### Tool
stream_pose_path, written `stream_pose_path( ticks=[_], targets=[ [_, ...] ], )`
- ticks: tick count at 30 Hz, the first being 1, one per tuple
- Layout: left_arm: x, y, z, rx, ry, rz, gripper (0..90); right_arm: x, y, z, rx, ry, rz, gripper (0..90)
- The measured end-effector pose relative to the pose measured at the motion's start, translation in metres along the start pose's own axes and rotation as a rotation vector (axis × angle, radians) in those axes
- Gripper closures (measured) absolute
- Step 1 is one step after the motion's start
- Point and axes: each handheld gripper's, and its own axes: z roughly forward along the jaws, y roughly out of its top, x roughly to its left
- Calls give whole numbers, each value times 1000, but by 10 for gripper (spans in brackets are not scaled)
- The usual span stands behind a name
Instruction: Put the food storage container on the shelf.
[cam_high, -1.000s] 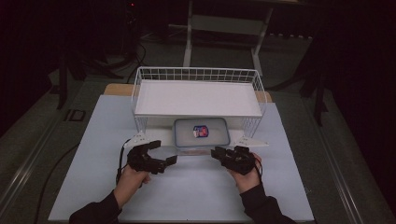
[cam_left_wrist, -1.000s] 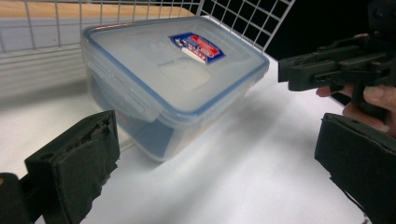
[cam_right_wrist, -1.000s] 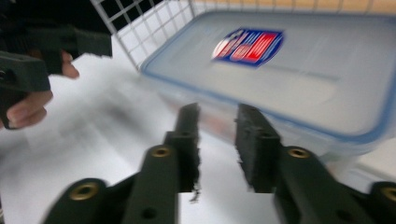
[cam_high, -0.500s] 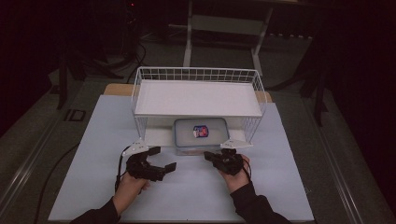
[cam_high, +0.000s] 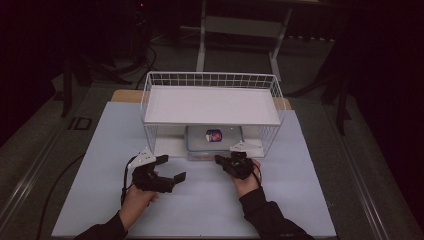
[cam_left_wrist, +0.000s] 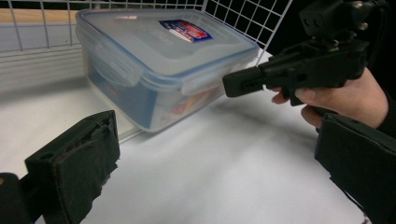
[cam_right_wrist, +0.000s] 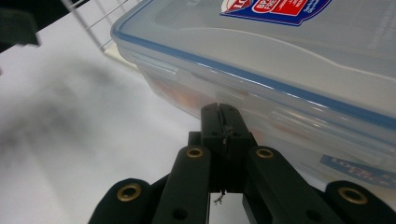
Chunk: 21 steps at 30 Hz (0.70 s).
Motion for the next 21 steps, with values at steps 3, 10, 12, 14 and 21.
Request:
stream_pose_path(
  ticks=[3, 10, 12, 14, 21],
  targets=[
    [1, 0, -2, -5, 3, -5, 0, -4, 7, 7, -4, -24, 1, 898],
    [1, 0, -3, -12, 14, -3, 0, -13, 15, 17, -17, -45, 30, 898],
    [0, 0, -3, -9, 12, 6, 0, -15, 17, 20, -21, -53, 32, 898],
    [0, 0, -3, -9, 12, 6, 0, -15, 18, 21, -22, -58, 27, 898],
    [0, 0, -3, -7, 15, 12, 0, -14, 25, 33, -25, -63, 18, 898]
  ],
)
